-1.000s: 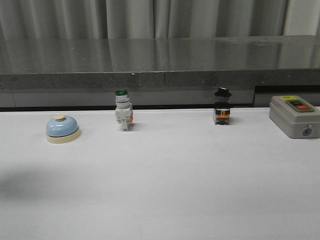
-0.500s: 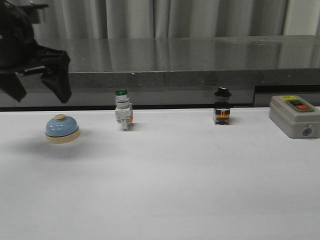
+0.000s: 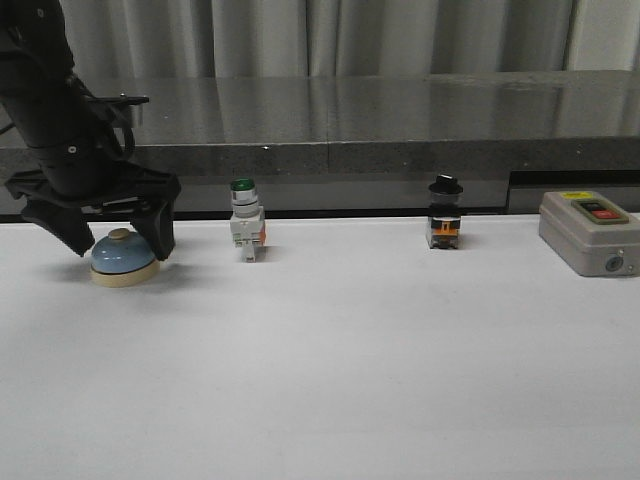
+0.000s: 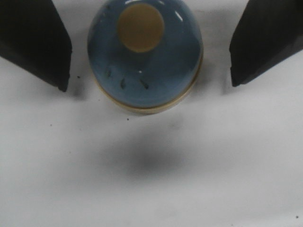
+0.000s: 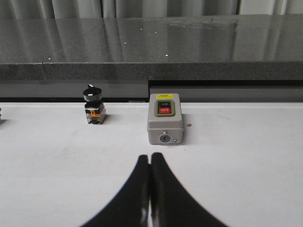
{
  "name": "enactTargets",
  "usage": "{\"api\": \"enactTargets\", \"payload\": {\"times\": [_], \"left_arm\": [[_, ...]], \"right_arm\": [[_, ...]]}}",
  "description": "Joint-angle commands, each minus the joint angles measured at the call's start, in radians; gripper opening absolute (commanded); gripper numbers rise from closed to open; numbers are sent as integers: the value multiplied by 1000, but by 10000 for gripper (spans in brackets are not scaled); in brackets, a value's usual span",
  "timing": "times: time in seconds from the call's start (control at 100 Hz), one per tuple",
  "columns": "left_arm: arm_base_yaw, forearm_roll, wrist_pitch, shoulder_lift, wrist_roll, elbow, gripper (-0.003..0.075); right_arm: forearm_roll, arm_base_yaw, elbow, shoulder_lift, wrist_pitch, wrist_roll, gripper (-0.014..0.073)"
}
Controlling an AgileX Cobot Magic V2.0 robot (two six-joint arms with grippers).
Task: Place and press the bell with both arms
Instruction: 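Lower the left gripper over the blue bell and close on it, then carry the bell with the left gripper toward the table center and set it down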
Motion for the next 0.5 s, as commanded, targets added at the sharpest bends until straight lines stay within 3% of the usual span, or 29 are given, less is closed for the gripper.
{"api": "enactTargets", "payload": {"times": [0.0, 0.21, 0.4, 0.49], "left_arm": [[-6, -14, -27, -31, 7, -41, 630], [-6, -14, -29, -21, 7, -40, 595], [-6, -14, -22, -27, 7, -40, 360], [-7, -23, -17, -41, 7, -40, 306]], "right_arm": [[-9, -6, -2, -6, -80, -5, -68], [-9, -6, -2, -6, -80, -5, -68], [-9, -6, -2, -6, -80, -5, -68], [-9, -6, -2, -6, -80, -5, -68]]}}
